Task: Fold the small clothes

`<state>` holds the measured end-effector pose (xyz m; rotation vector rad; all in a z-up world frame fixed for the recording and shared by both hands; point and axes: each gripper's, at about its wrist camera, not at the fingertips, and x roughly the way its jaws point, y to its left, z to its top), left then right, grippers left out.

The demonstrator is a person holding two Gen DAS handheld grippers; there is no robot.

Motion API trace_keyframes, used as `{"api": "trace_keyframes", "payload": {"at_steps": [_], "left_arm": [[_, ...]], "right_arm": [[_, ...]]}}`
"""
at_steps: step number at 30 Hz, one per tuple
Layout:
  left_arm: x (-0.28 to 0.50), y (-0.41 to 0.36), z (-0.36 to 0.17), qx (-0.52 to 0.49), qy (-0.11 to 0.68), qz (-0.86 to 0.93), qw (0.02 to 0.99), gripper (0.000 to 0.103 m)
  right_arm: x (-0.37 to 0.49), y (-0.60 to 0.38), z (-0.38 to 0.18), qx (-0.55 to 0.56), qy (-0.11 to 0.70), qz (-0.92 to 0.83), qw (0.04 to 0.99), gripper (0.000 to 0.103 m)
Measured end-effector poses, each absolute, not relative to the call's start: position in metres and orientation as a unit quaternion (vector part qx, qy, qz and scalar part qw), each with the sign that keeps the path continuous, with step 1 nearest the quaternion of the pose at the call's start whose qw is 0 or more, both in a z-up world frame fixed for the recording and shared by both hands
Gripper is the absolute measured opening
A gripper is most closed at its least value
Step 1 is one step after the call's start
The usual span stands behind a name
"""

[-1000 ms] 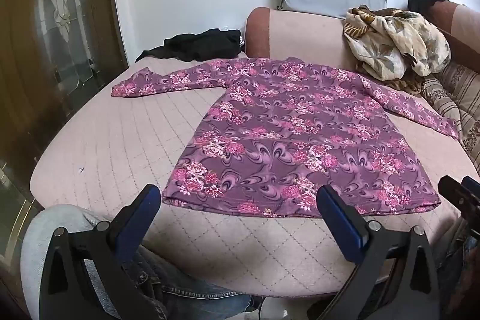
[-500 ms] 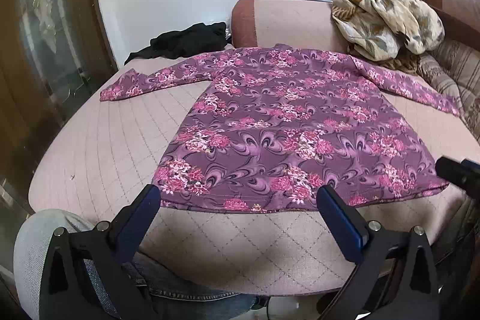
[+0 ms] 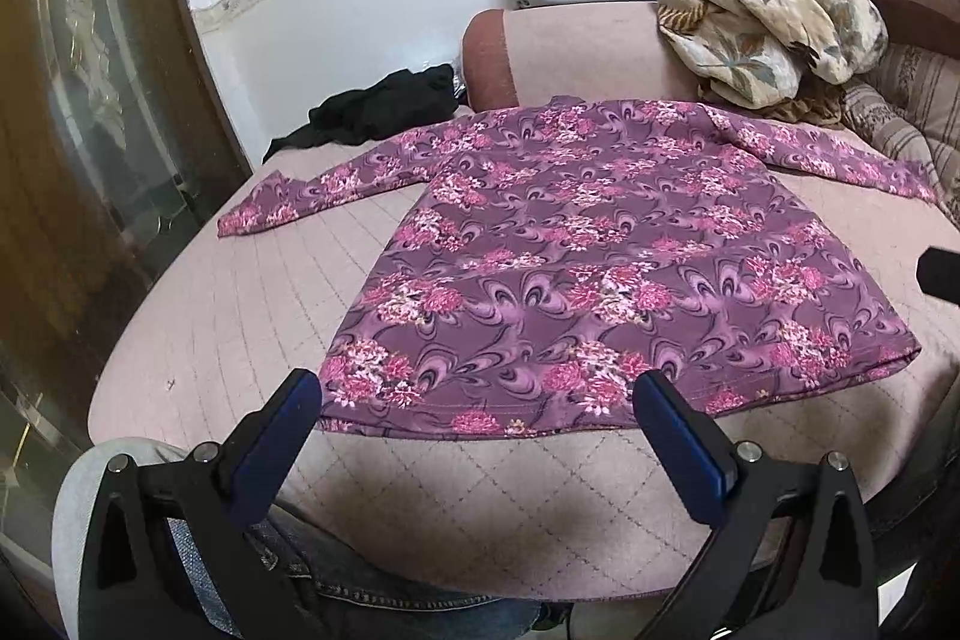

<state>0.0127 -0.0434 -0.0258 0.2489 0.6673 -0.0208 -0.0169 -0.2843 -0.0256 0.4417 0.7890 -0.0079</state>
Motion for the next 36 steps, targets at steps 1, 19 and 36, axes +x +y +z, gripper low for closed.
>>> {"api": "trace_keyframes", "payload": {"at_steps": [1, 19, 36], "left_arm": [[0.012, -0.044, -0.026, 0.124, 0.326, -0.012, 0.937, 0.103], [0.011, -0.033, -0.014, 0.076, 0.317, -0.023, 0.945, 0.103], [0.020, 0.000, -0.007, 0.035, 0.341, 0.008, 0.940, 0.103]], "right_arm": [[-0.018, -0.285, -0.025, 0.213, 0.381, -0.005, 0.900, 0.103], [-0.009, -0.267, -0.037, 0.147, 0.402, -0.032, 0.903, 0.103], [-0.003, -0.244, -0.014, 0.126, 0.387, -0.012, 0.913, 0.102]]}}
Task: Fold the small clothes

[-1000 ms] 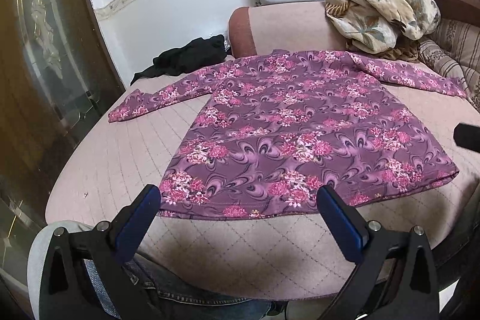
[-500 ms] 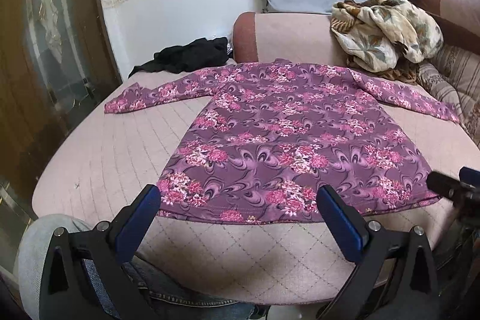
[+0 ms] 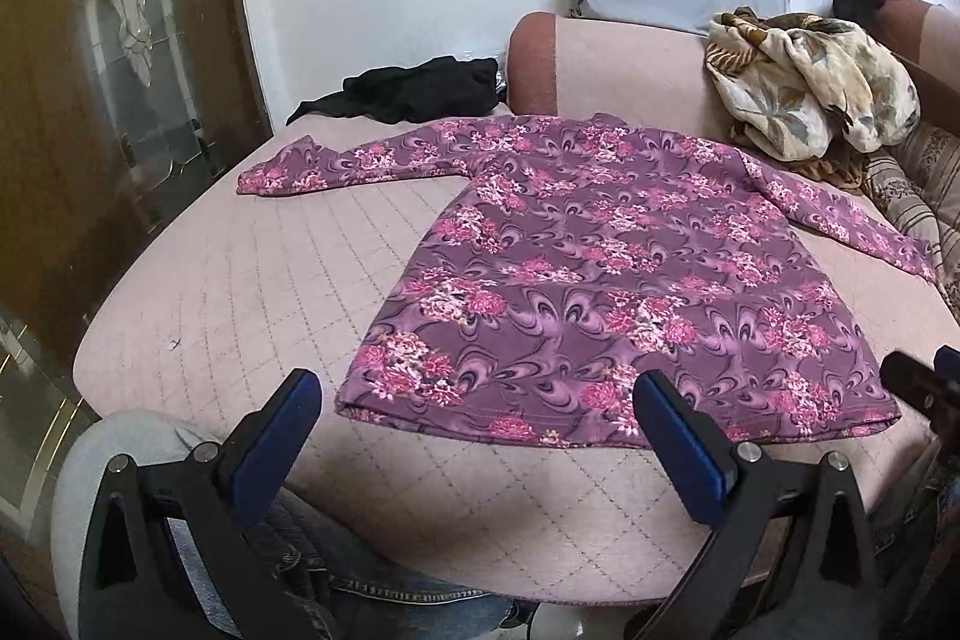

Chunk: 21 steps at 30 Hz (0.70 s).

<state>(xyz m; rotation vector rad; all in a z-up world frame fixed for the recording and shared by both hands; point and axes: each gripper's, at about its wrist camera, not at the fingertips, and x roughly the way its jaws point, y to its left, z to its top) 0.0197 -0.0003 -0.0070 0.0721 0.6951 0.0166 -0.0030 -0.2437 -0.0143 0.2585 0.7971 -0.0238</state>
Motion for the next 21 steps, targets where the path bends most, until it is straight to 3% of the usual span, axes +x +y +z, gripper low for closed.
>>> {"api": "trace_keyframes", "payload": {"at_steps": [13, 21], "left_arm": [[0.028, -0.008, 0.013, 0.055, 0.356, -0.007, 0.933, 0.103], [0.065, -0.071, 0.039, 0.074, 0.366, -0.082, 0.924, 0.103]], "right_arm": [[0.019, -0.277, 0.012, 0.210, 0.385, -0.016, 0.899, 0.087], [0.028, -0.384, 0.021, 0.301, 0.345, -0.051, 0.888, 0.080]]}}
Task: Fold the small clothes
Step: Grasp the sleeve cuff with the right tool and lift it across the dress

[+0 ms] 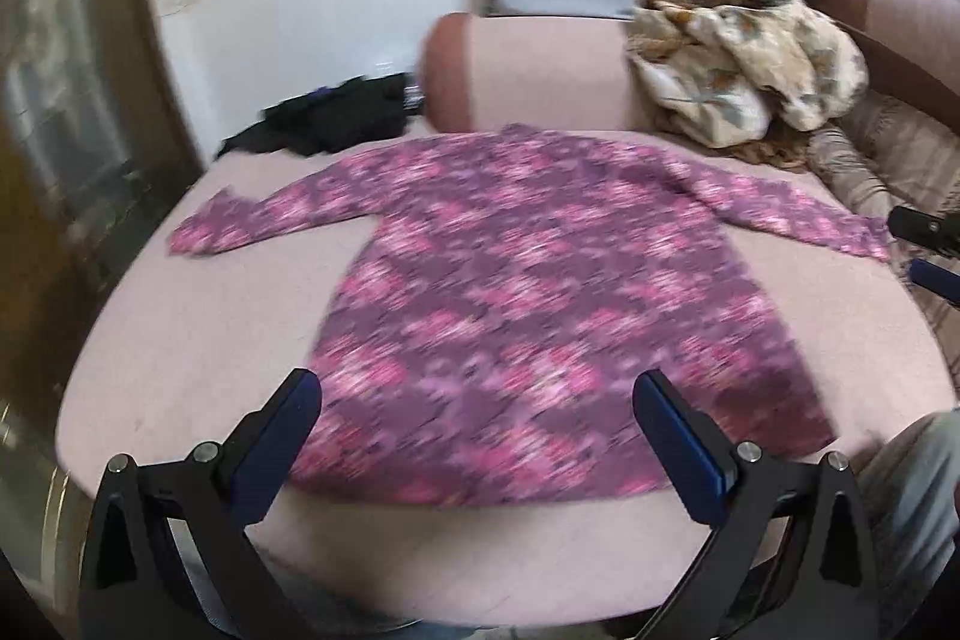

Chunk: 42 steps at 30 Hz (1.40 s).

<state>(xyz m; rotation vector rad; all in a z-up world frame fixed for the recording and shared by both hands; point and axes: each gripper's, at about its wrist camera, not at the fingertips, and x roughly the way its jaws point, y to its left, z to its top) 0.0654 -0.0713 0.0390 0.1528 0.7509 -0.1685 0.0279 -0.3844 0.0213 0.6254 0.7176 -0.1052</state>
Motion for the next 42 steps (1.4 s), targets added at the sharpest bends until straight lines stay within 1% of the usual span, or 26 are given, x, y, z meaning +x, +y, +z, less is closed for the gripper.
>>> {"api": "trace_keyframes", "payload": {"at_steps": [3, 6, 10, 11, 13, 16, 19, 20, 21, 22, 23, 24, 25, 26, 27, 30, 32, 35, 37, 39, 42], "left_arm": [[0.092, -0.105, 0.041, 0.066, 0.387, -0.128, 0.911, 0.103], [0.122, -0.146, 0.035, 0.062, 0.410, -0.172, 0.894, 0.103], [0.162, -0.199, 0.018, 0.066, 0.430, -0.218, 0.873, 0.103], [0.174, -0.214, 0.011, 0.062, 0.438, -0.230, 0.867, 0.103], [0.188, -0.233, 0.001, 0.054, 0.448, -0.244, 0.859, 0.103], [0.205, -0.254, -0.019, 0.047, 0.460, -0.260, 0.848, 0.103], [0.216, -0.266, -0.041, 0.042, 0.477, -0.268, 0.836, 0.103], [0.219, -0.266, -0.046, 0.038, 0.483, -0.271, 0.832, 0.103], [0.222, -0.264, -0.051, 0.033, 0.489, -0.271, 0.828, 0.103], [0.223, -0.262, -0.053, 0.031, 0.492, -0.270, 0.827, 0.103], [0.225, -0.258, -0.055, 0.029, 0.495, -0.268, 0.826, 0.103], [0.227, -0.254, -0.055, 0.028, 0.496, -0.268, 0.825, 0.103], [0.228, -0.245, -0.053, 0.025, 0.497, -0.266, 0.826, 0.103], [0.229, -0.238, -0.050, 0.023, 0.495, -0.265, 0.827, 0.103], [0.230, -0.224, -0.044, 0.019, 0.492, -0.260, 0.831, 0.103], [0.232, -0.185, -0.026, -0.007, 0.488, -0.253, 0.835, 0.103], [0.233, -0.160, -0.012, -0.026, 0.482, -0.250, 0.839, 0.103], [0.236, -0.112, 0.010, -0.057, 0.469, -0.235, 0.849, 0.103], [0.242, -0.083, 0.018, -0.079, 0.465, -0.220, 0.854, 0.103], [0.248, -0.043, 0.024, -0.119, 0.449, -0.205, 0.861, 0.103], [0.260, 0.014, 0.032, -0.165, 0.415, -0.156, 0.881, 0.103]], "right_arm": [[0.047, -0.441, 0.009, 0.328, 0.355, -0.071, 0.873, 0.078], [0.073, -0.511, -0.025, 0.380, 0.393, -0.096, 0.832, 0.078], [0.095, -0.593, -0.081, 0.442, 0.397, -0.149, 0.791, 0.077], [0.097, -0.614, -0.098, 0.460, 0.400, -0.174, 0.773, 0.074], [0.106, -0.647, -0.126, 0.483, 0.407, -0.195, 0.750, 0.072], [0.128, -0.670, -0.153, 0.492, 0.419, -0.184, 0.741, 0.069], [0.145, -0.683, -0.156, 0.479, 0.404, -0.205, 0.752, 0.069], [0.149, -0.687, -0.157, 0.476, 0.400, -0.212, 0.754, 0.068], [0.158, -0.690, -0.158, 0.461, 0.404, -0.226, 0.757, 0.065], [0.164, -0.690, -0.158, 0.437, 0.413, -0.242, 0.761, 0.051], [0.169, -0.689, -0.156, 0.414, 0.419, -0.257, 0.766, 0.030], [0.172, -0.690, -0.154, 0.407, 0.421, -0.262, 0.767, 0.021], [0.173, -0.691, -0.151, 0.418, 0.418, -0.252, 0.767, 0.015], [0.174, -0.688, -0.140, 0.430, 0.404, -0.242, 0.770, 0.013], [0.174, -0.684, -0.125, 0.423, 0.389, -0.239, 0.783, 0.012], [0.181, -0.645, -0.049, 0.365, 0.339, -0.203, 0.843, 0.012], [0.188, -0.595, 0.010, 0.301, 0.304, -0.162, 0.889, 0.012], [0.192, -0.495, 0.080, 0.188, 0.262, -0.089, 0.942, 0.012], [0.189, -0.425, 0.104, 0.145, 0.249, -0.026, 0.957, 0.012], [0.179, -0.366, 0.112, 0.122, 0.246, 0.025, 0.961, 0.012], [0.171, -0.284, 0.093, 0.118, 0.267, 0.096, 0.952, 0.012]]}}
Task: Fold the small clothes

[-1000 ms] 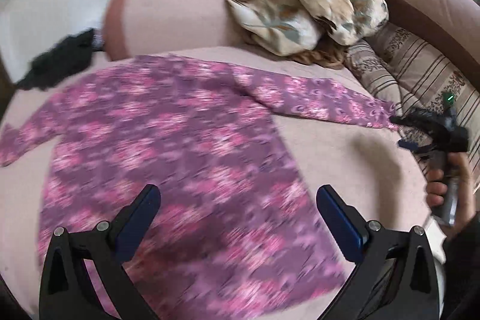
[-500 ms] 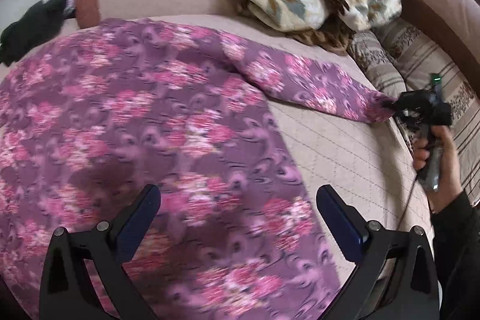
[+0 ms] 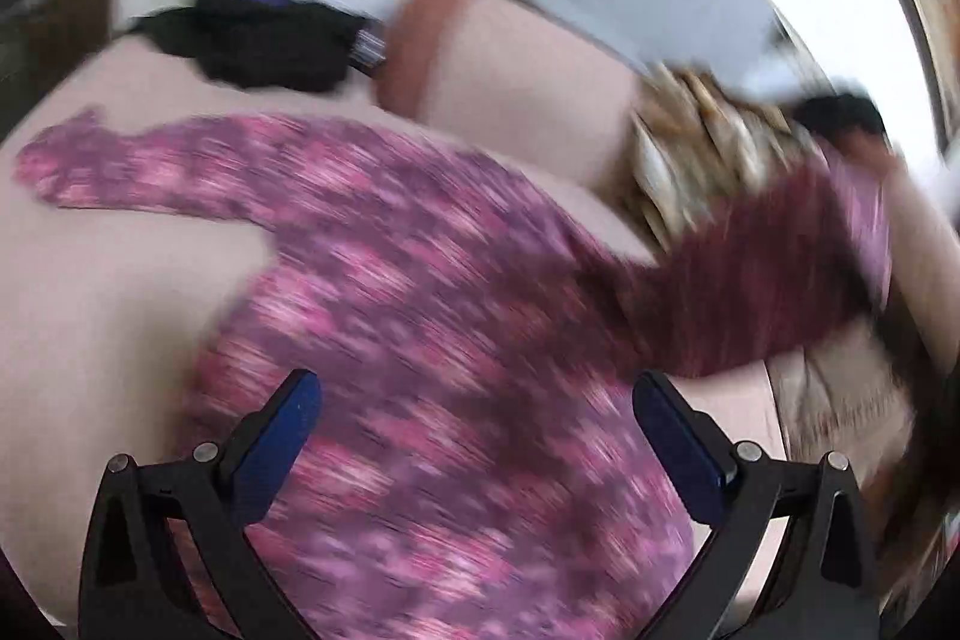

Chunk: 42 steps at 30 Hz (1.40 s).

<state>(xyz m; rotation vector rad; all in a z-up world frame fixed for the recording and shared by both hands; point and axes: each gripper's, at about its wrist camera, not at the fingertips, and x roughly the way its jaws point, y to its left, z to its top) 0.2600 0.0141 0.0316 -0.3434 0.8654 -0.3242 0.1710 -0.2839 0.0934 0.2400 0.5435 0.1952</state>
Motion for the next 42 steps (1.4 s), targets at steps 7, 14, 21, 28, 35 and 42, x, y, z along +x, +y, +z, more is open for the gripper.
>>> {"api": "trace_keyframes", "payload": {"at_steps": [7, 14, 21, 28, 35, 42], "left_arm": [[0.297, 0.081, -0.010, -0.280, 0.453, -0.137, 0.835, 0.103], [0.308, 0.066, -0.039, -0.276, 0.509, -0.149, 0.801, 0.103], [0.302, 0.024, -0.063, -0.221, 0.562, -0.180, 0.776, 0.103], [0.287, -0.016, -0.080, -0.101, 0.596, -0.147, 0.783, 0.074], [0.278, -0.024, -0.079, -0.008, 0.600, -0.108, 0.792, 0.009], [0.284, -0.039, 0.018, -0.063, 0.531, -0.181, 0.826, 0.072]], "right_arm": [[0.179, -0.156, -0.029, 0.104, 0.406, 0.241, 0.875, 0.015], [0.186, -0.155, -0.077, 0.147, 0.472, 0.323, 0.807, 0.065], [0.205, -0.276, -0.055, 0.308, 0.400, 0.195, 0.841, 0.078], [0.227, -0.351, -0.052, 0.277, 0.397, 0.027, 0.874, 0.078], [0.227, -0.421, -0.090, 0.382, 0.435, -0.029, 0.815, 0.049], [0.283, -0.428, -0.093, 0.431, 0.477, 0.012, 0.766, 0.049]]}}
